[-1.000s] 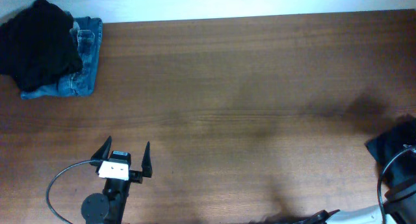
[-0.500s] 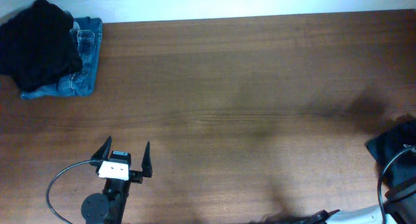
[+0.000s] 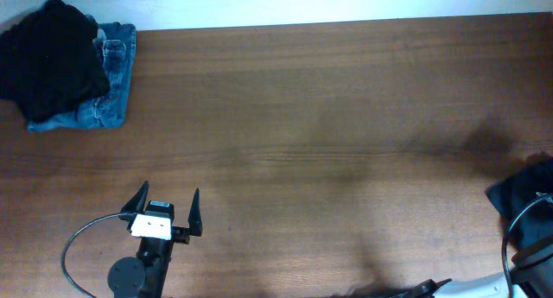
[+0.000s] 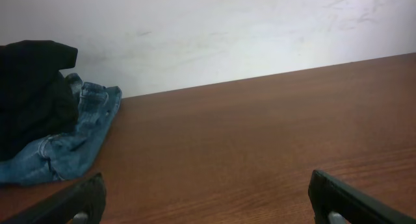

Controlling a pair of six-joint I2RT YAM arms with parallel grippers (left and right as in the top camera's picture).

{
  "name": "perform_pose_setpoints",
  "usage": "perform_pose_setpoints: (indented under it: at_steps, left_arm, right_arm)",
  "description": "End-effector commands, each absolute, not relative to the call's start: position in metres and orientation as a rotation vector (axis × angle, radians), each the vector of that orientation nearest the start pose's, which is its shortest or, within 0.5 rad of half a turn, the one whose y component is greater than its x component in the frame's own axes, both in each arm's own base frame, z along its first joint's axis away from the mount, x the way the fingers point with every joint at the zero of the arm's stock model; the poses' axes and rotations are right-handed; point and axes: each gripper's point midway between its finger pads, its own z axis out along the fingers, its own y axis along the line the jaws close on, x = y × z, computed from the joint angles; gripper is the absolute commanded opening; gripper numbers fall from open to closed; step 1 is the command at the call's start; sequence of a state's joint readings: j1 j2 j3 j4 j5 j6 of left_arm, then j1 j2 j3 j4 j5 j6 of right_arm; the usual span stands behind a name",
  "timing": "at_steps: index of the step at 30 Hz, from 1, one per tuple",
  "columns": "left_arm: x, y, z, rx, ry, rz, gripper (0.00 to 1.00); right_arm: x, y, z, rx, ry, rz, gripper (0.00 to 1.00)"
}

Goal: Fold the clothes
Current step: 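Grasp the black Nike hoodie with the right gripper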

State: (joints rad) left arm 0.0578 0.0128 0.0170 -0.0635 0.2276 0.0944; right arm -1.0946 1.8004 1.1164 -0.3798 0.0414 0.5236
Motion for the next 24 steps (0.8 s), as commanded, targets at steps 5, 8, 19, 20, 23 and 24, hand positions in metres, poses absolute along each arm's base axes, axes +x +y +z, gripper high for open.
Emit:
perform_pose_setpoints:
  at_steps: [5, 8, 19, 20, 23, 24]
  left_arm:
    - [0.244, -0.025, 0.162, 0.212, 1.613, -0.057, 0.99]
    - [0.244, -0.025, 0.162, 0.212, 1.613, -0.057, 0.99]
    - [0.244, -0.025, 0.162, 0.212, 1.613, -0.057, 0.99]
    - [0.244, -0.025, 0.162, 0.212, 1.613, -0.057, 0.99]
    - [0.244, -0.025, 0.162, 0.212, 1.613, -0.057, 0.99]
    - [0.244, -0.025, 0.162, 0.213, 1.613, -0.056, 0.99]
  right_arm:
    - [0.223, -0.377, 0.089, -2.674, -2.657, 0.053, 0.04]
    - [0.243, -0.367, 0.118, -2.665, -2.798, -0.137, 0.04]
    - [0.346, -0.241, 0.249, -2.047, -3.547, -0.791, 0.04]
    - [0.355, -0.221, 0.26, -1.943, -3.613, -0.841, 0.04]
    - [0.375, -0.165, 0.282, -1.65, -3.745, -0.987, 0.04]
    - [0.379, -0.147, 0.286, -1.558, -3.773, -1.036, 0.04]
